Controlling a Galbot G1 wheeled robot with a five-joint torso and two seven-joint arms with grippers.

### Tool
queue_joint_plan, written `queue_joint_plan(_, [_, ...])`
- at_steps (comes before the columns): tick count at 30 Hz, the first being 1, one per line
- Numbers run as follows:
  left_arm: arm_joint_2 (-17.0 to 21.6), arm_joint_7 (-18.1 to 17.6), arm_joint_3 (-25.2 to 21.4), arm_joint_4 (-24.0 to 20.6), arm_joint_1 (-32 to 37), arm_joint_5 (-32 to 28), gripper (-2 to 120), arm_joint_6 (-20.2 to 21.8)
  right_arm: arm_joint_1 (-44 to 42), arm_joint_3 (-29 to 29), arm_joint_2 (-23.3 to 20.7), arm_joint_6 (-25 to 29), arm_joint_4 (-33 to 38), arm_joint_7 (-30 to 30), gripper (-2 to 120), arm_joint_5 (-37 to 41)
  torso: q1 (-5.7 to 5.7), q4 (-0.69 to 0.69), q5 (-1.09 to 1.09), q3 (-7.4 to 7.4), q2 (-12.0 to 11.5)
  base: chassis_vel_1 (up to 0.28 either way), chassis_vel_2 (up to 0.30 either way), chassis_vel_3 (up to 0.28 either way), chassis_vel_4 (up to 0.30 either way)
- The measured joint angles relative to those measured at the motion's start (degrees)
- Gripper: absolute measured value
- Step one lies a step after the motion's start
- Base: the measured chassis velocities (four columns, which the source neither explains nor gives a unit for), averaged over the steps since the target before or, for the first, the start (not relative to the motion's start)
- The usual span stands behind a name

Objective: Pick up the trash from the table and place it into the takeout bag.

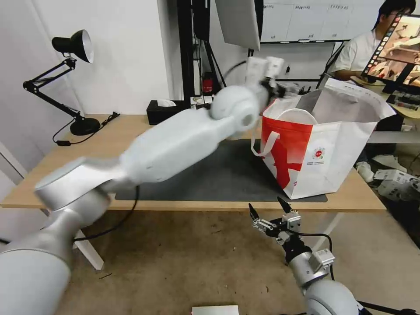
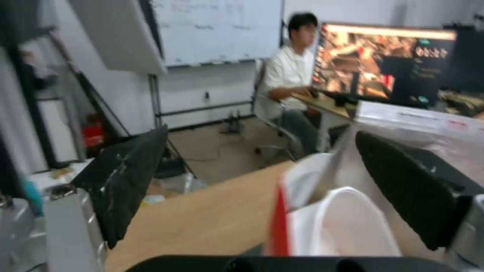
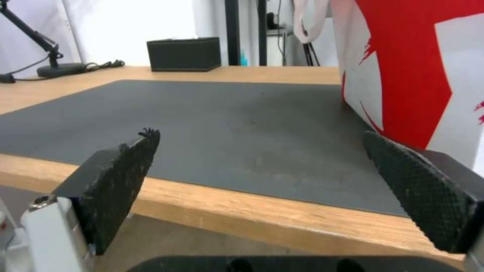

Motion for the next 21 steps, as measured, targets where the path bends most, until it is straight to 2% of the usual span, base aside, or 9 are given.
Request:
queue_joint_plan(2, [2.2,0.1,-0.9,-1.7,1.5,1.0,100,-1.3,0.0,0.0,0.0,0.0,0.0,0.0,100,0.0,0.0,0.01,-0.01,0.0,0.0,0.0,0.0,0.0,0.0])
queue_joint_plan(5, [10.3,2.5,-5.6,-7.7,9.4,4.0,100,-8.0,0.0,0.0,0.0,0.0,0.0,0.0,100,0.0,0.0,0.01,-0.02,0.0,0.0,0.0,0.0,0.0,0.0])
queue_joint_plan(6, [10.3,2.5,-5.6,-7.7,9.4,4.0,100,-8.0,0.0,0.0,0.0,0.0,0.0,0.0,100,0.0,0.0,0.01,-0.02,0.0,0.0,0.0,0.0,0.0,0.0])
queue_joint_plan(10, [19.1,7.6,-15.5,-13.0,22.8,10.4,100,-14.3,0.0,0.0,0.0,0.0,0.0,0.0,100,0.0,0.01,0.02,-0.02,0.0,0.0,0.0,0.0,0.0,0.0])
queue_joint_plan(12, [20.2,8.2,-17.4,-13.9,25.2,11.6,100,-14.8,0.0,0.0,0.0,0.0,0.0,0.0,100,0.0,0.0,0.02,-0.02,0.0,0.0,0.0,0.0,0.0,0.0])
queue_joint_plan(14, [23.8,10.3,-25.2,-17.3,35.9,15.6,100,-15.4,0.0,0.0,0.0,0.0,0.0,0.0,100,0.0,0.0,0.02,-0.03,0.0,0.0,0.0,0.0,0.0,0.0])
queue_joint_plan(15, [23.8,10.3,-25.2,-17.3,35.9,15.6,100,-15.4,0.0,0.0,0.0,0.0,0.0,0.0,100,0.0,0.0,0.02,-0.03,0.0,0.0,0.0,0.0,0.0,0.0])
queue_joint_plan(19, [26.5,11.0,-32.0,-20.3,45.5,19.3,100,-15.8,0.0,0.0,0.0,0.0,0.0,0.0,100,0.0,-0.01,0.05,-0.01,0.0,0.0,0.0,0.0,0.0,0.0])
queue_joint_plan(21, [27.3,10.9,-38.2,-22.6,55.0,22.2,100,-16.4,0.0,0.0,0.0,0.0,0.0,0.0,100,0.0,-0.01,0.02,0.0,-0.01,0.0,0.0,0.0,0.0,0.0])
